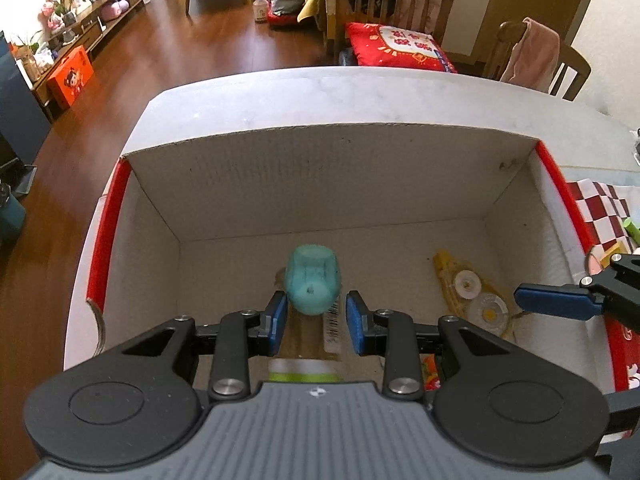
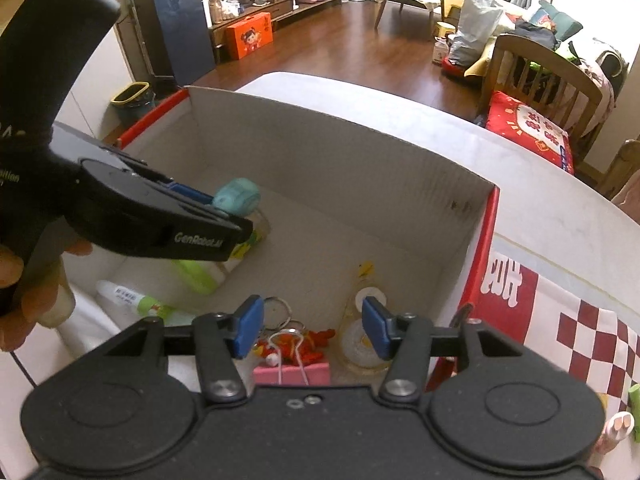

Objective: Organize rigid objects
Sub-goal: 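Withdraw both open grippers from the box back toward the remaining items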

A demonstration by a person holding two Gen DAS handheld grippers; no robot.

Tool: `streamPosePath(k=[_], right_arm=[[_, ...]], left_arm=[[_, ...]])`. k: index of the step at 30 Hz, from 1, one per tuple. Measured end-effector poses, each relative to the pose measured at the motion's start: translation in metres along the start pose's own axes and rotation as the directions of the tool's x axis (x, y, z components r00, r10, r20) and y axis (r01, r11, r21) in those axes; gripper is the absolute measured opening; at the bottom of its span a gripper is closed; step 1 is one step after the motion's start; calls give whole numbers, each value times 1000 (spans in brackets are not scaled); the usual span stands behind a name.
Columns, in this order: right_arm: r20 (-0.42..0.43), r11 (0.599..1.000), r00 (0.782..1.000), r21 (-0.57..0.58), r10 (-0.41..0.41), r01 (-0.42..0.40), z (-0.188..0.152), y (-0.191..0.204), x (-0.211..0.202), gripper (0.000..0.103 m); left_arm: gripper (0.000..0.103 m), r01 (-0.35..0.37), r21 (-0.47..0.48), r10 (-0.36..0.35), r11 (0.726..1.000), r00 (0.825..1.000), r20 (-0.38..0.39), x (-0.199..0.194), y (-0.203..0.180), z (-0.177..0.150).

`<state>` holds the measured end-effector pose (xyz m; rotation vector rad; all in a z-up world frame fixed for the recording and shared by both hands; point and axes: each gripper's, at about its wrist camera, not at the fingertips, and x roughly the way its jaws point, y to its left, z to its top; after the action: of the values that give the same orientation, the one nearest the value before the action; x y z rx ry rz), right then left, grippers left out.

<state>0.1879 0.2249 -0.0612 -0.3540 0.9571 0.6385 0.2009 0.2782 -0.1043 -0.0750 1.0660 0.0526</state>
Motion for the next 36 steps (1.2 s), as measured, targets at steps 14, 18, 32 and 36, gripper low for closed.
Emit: streamPosePath(k=[14, 18, 32, 36], right_arm=[[78, 1000, 997, 5, 28, -28, -8, 2, -43, 63], [108, 999, 993, 20, 38, -41, -12, 1, -58, 63], [240, 996, 967, 18, 84, -91, -48, -12, -126, 89], [270, 995, 960, 41, 81, -95, -65, -27, -143, 92]], left_arm=[[55, 15, -4, -15, 1000, 996, 90, -50, -11, -8], [55, 13, -8, -12, 1000, 993, 118, -64, -15, -12], [59, 44, 17, -47, 999, 977, 210, -113, -42, -37], [64, 72, 28, -76, 997, 969, 235, -125, -59, -45]])
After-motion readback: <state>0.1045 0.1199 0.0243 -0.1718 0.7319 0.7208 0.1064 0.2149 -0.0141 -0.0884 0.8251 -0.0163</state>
